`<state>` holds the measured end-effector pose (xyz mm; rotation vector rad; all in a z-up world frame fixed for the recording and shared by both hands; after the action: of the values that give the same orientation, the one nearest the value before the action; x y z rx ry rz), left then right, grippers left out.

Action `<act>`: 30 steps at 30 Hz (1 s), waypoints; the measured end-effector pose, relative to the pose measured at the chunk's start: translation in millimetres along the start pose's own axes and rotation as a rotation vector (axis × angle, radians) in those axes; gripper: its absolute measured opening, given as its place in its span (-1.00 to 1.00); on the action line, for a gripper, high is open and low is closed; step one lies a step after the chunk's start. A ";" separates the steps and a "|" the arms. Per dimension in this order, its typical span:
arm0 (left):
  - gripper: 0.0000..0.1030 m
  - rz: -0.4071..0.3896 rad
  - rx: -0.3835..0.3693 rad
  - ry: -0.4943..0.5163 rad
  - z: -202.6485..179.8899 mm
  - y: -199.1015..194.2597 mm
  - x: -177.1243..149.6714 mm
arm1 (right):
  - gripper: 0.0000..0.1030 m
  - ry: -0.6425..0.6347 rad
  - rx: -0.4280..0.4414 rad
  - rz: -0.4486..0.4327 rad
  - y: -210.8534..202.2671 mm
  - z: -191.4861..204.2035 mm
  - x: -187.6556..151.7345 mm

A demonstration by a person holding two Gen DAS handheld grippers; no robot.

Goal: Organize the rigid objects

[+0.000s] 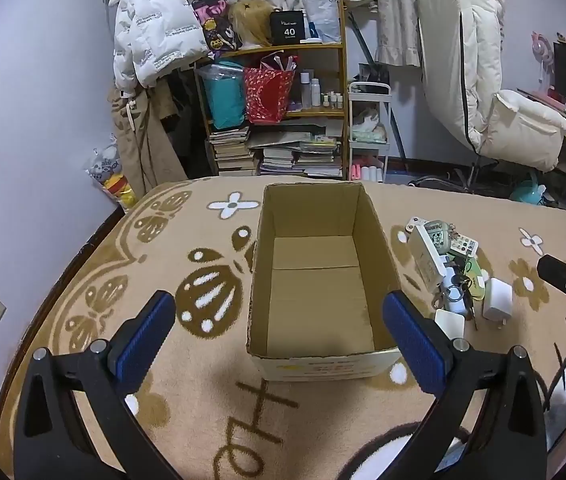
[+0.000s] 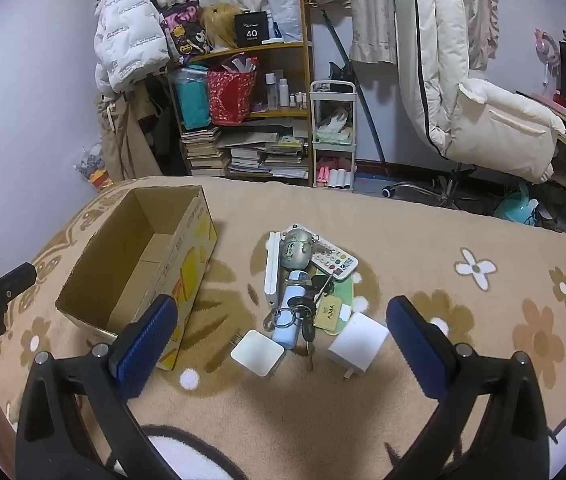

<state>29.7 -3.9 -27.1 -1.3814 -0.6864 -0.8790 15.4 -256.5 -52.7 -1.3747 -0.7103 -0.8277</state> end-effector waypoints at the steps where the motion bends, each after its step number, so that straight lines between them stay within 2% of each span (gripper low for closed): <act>1: 0.99 -0.002 0.002 0.000 0.1 0.1 -0.2 | 1.00 0.000 -0.002 -0.001 0.2 -0.1 -0.2; 30: 0.99 -0.008 0.016 -0.009 5.1 -1.4 -0.8 | 1.00 -0.006 0.006 0.010 6.4 -3.5 -1.9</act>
<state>28.5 1.3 -26.6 -1.3692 -0.7049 -0.8728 19.5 -259.8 -58.0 -1.3748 -0.7089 -0.8130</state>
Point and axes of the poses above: each gripper's, at about its wrist camera, not at the fingertips, and y roughly the way its jaws point, z to its left, x to its top, the point moved 4 cm from there along y, roughly the way its jaws point, and after that the axes turned 8 degrees about -z, right-handed, at the moved point
